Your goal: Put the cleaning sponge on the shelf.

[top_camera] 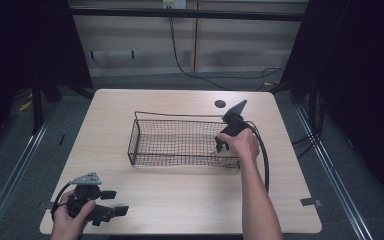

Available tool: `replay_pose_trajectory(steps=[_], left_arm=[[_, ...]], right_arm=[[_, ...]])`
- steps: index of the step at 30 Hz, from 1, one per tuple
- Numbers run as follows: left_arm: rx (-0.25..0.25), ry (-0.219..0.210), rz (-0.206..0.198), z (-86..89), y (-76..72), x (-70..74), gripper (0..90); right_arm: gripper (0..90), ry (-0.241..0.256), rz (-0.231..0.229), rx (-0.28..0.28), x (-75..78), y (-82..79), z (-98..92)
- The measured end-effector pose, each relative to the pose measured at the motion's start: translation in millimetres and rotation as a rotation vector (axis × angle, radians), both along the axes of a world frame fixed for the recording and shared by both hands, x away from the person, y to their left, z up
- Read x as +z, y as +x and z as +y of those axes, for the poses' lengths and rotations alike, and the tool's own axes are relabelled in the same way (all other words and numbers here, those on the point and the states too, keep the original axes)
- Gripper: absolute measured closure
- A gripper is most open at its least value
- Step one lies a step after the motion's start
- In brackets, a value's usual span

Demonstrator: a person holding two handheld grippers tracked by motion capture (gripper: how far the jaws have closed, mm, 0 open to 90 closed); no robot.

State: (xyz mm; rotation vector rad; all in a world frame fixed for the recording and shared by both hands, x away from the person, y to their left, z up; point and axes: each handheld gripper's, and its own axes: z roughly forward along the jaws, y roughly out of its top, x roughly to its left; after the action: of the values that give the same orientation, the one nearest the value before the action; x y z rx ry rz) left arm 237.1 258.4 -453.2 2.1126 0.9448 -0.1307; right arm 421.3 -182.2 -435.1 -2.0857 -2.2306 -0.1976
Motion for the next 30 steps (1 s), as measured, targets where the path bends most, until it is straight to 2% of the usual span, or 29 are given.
replay_pose_trajectory(steps=[4,16,23,26,30], left_arm=[[-0.004,0.001,0.000,0.5,0.2,0.2,17.4],[0.000,-0.004,0.003,0.3,0.1,-0.4,17.4],[-0.001,-0.001,0.000,0.7,0.2,-0.2,17.4],[0.003,-0.002,-0.004,1.0,-0.1,0.4,17.4],[0.005,-0.006,-0.001,0.4,-0.3,0.4,17.4]], right_arm=[[29.7,-0.022,0.013,0.008,-1.7,1.0,3.7],[28.7,-0.034,0.020,0.043,-5.0,2.5,5.7],[27.9,-0.043,0.027,0.044,-5.1,2.7,7.3],[23.5,-0.059,0.050,0.061,-4.0,3.4,9.6],[21.6,-0.067,0.039,0.052,-2.7,3.4,9.4]])
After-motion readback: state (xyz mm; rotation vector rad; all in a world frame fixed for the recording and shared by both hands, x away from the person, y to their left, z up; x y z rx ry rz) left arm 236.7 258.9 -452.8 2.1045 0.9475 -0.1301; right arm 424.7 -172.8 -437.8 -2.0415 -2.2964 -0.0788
